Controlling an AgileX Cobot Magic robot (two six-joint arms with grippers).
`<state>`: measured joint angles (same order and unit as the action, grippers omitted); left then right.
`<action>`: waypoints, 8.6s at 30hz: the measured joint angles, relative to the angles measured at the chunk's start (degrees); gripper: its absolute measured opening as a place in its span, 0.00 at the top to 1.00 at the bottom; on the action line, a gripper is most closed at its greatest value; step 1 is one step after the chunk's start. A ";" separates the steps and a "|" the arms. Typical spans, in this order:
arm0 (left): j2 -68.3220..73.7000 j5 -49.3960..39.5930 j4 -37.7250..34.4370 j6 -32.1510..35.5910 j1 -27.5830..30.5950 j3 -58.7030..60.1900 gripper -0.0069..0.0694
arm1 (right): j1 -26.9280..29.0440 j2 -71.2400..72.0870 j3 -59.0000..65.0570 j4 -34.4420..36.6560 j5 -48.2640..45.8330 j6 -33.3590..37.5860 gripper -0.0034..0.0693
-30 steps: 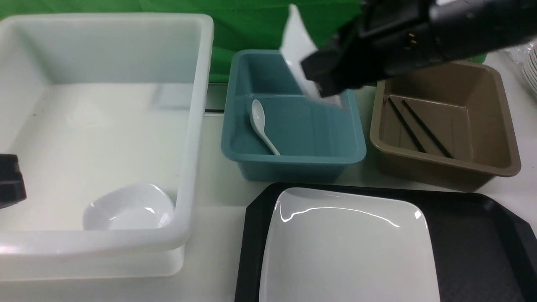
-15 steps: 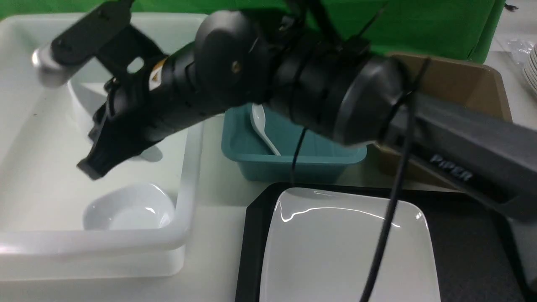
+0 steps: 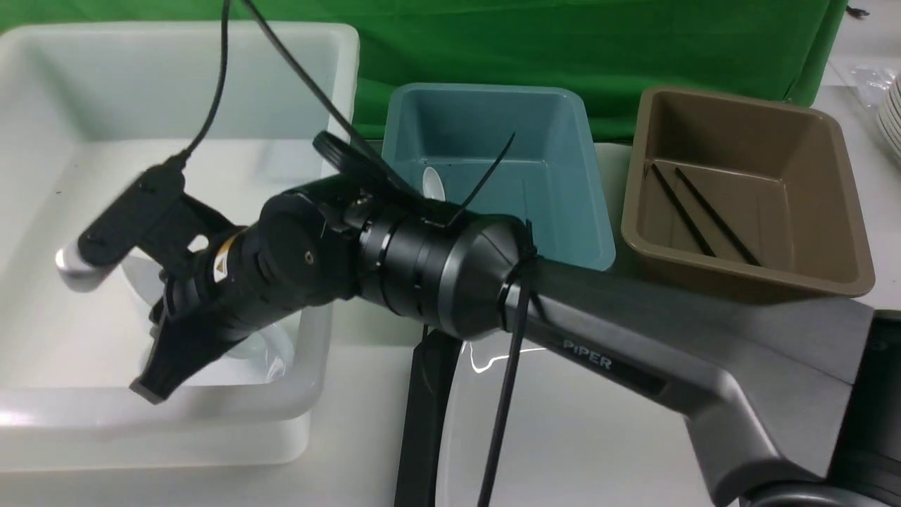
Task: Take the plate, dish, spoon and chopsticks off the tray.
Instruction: Use the right arm to put the small plate into the large storage box on the left, then use the right arm to move the plate from left to right, then use the left arm to grab a plate from the dinner plate, then use the left arm to put the plate into the large storage box on the left
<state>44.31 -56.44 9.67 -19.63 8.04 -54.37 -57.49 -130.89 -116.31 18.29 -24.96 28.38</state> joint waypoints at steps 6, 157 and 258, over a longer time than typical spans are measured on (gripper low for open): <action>0.00 -0.65 0.00 1.00 0.00 0.00 0.89 | 0.00 -0.06 -0.14 -0.66 -1.14 0.00 0.71; 82.43 10.25 -30.91 23.57 -46.37 -43.22 0.25 | 52.68 89.22 73.83 -13.72 -27.11 -27.40 0.55; 55.69 2.03 -19.14 23.58 -47.54 -43.22 0.88 | 52.68 89.22 73.83 -13.56 -23.85 -25.71 0.56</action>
<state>100.00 -54.41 -9.47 3.95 -39.50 -97.59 -4.81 -41.67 -42.48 4.73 -48.81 2.67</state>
